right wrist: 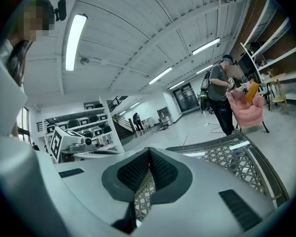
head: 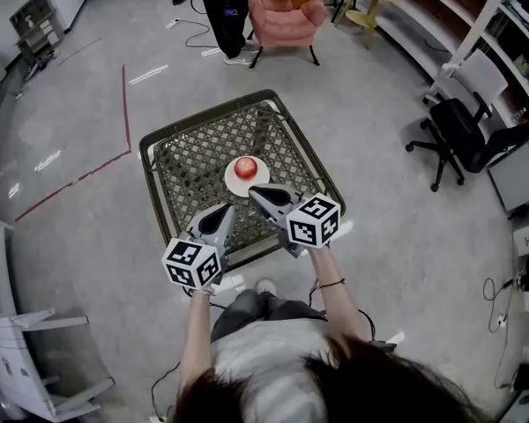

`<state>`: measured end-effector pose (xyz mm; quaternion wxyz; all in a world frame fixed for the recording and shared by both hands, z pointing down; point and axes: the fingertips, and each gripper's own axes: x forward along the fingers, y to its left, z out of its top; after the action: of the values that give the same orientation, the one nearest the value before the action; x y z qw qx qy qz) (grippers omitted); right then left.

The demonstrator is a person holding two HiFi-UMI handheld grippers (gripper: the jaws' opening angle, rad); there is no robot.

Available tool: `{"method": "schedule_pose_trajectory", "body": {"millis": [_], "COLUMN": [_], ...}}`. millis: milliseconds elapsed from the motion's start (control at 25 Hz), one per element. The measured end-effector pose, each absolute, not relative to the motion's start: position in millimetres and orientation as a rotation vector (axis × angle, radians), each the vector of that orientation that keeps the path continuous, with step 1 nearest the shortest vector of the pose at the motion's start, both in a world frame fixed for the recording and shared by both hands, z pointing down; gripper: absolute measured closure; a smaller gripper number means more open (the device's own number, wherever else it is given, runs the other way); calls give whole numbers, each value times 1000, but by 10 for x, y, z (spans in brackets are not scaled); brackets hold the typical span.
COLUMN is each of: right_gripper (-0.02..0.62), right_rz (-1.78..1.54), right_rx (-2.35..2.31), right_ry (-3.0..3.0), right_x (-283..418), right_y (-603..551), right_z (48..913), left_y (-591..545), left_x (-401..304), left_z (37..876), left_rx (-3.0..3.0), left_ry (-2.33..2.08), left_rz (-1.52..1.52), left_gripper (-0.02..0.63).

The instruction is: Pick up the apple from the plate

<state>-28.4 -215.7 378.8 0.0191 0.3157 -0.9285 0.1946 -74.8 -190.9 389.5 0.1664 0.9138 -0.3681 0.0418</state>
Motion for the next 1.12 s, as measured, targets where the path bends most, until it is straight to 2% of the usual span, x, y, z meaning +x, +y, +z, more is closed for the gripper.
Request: {"method": "schedule_pose_trajectory", "body": {"millis": [1120], "right_gripper": [586], "right_rz": [748], "right_rx": [1054], "right_ry": [-2697], "right_x": [-48], "right_y": [-2889], "right_z": [4964], "left_y": [-2880], "left_x": [-556], "left_z": [4960], "left_rx": [2595], "left_ry": [-964], "left_rz": [354], "left_gripper": [595]}}
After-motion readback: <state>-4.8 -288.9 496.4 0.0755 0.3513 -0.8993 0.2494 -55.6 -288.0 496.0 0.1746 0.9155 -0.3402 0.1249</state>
